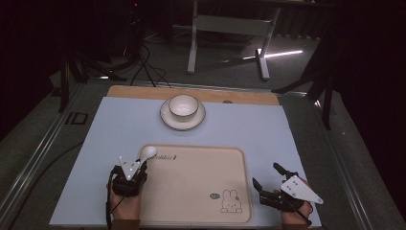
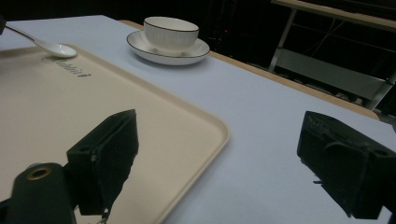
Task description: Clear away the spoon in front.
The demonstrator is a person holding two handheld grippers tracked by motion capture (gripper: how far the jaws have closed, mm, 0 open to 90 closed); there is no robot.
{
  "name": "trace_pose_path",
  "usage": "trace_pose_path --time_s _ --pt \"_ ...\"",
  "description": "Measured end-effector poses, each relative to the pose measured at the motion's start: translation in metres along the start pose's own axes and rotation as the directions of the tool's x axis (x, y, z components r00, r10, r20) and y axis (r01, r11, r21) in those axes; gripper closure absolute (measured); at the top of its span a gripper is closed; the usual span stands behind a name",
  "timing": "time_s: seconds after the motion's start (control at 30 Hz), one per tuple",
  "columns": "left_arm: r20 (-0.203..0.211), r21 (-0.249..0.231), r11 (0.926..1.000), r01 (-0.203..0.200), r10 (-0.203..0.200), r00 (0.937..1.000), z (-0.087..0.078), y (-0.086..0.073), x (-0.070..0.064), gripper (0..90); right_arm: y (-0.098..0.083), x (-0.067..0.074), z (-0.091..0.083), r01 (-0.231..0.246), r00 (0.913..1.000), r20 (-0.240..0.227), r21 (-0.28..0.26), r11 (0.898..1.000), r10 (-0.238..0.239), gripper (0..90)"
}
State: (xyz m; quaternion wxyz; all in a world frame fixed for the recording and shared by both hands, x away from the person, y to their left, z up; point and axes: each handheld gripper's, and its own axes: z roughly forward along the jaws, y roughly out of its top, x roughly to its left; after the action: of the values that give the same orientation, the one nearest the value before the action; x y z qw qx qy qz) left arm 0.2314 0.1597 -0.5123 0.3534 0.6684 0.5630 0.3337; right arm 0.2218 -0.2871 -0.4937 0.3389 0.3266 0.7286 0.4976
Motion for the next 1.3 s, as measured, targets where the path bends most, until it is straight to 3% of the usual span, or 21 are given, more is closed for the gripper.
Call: trace_pose_path --time_s 0.63,1.17,1.3 --pt "0.005 0.066 0.9977 0.018 -0.019 0.9998 0.0 -0.019 0.0 72.9 0.0 0.0 -0.001 -0.001 1.0 0.002 0.002 1.0 0.001 12.2" --pt "0.021 0.116 0.9933 -0.009 0.007 0.9998 0.001 -0.02 -0.003 70.9 0.0 0.0 -0.001 -0.001 1.0 0.002 0.005 1.0 0.001 12.2" --pt "0.026 0.119 0.9927 -0.016 0.013 0.9996 0.001 -0.02 -0.003 66.3 0.0 0.0 -0.001 0.001 1.0 0.0 0.007 1.0 -0.001 12.3"
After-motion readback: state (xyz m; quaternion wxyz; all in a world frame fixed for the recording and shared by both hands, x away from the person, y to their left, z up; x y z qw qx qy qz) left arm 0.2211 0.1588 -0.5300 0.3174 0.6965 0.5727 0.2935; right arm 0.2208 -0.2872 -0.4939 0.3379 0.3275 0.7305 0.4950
